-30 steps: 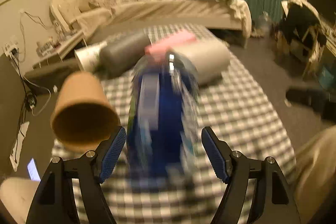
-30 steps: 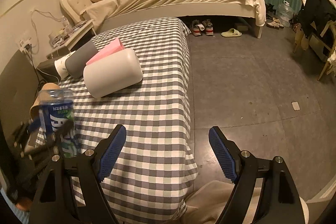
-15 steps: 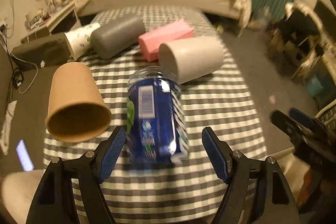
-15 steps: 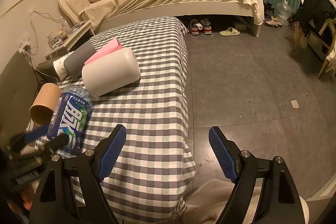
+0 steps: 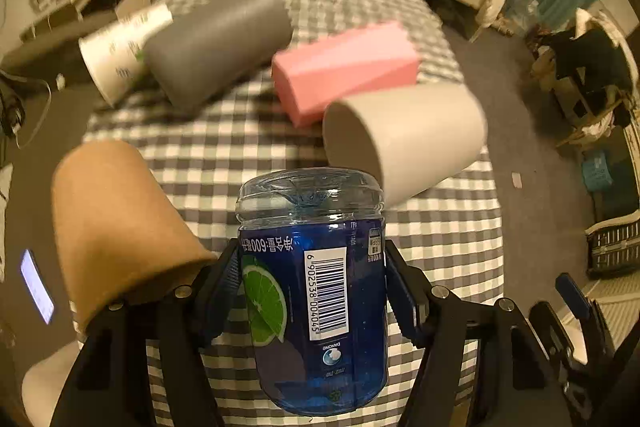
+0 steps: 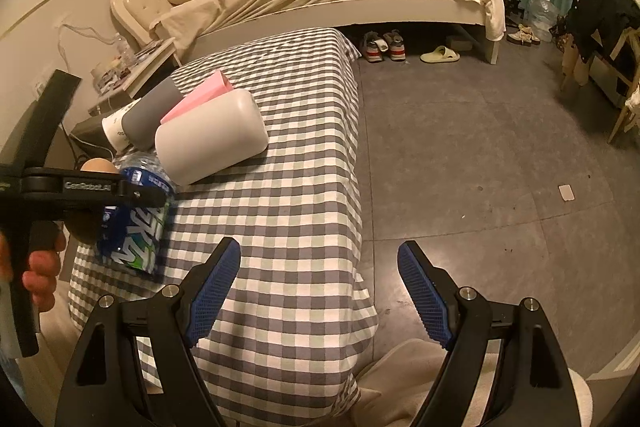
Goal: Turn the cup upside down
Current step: 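Rotate the held bottle with the left gripper until its cap points up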
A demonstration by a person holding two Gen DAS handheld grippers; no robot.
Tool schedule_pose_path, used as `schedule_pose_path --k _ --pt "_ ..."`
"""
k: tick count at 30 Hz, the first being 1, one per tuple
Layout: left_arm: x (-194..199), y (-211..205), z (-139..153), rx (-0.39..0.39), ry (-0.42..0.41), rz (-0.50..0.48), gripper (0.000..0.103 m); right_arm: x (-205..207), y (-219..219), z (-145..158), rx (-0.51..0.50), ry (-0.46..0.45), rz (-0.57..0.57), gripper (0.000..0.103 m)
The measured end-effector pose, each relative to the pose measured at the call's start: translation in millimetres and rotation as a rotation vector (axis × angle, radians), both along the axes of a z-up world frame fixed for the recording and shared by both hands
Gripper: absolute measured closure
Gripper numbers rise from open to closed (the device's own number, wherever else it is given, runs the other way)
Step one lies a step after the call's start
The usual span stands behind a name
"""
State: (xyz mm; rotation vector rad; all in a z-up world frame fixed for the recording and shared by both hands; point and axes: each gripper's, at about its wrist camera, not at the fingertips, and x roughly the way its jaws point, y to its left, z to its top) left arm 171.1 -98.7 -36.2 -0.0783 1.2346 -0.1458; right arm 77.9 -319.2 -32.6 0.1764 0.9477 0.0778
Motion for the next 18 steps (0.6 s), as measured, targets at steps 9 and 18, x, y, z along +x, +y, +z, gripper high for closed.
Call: schedule_pose_path --k 9,18 --pt "-72 -15 8 0.17 -0.574 -0.003 0.035 2 8 -1 -0.028 0.003 0.012 0.022" --pt "-108 -1 -30 0.141 -0.471 -0.005 0.037 0 13 -3 -0.063 0.003 0.008 0.022"
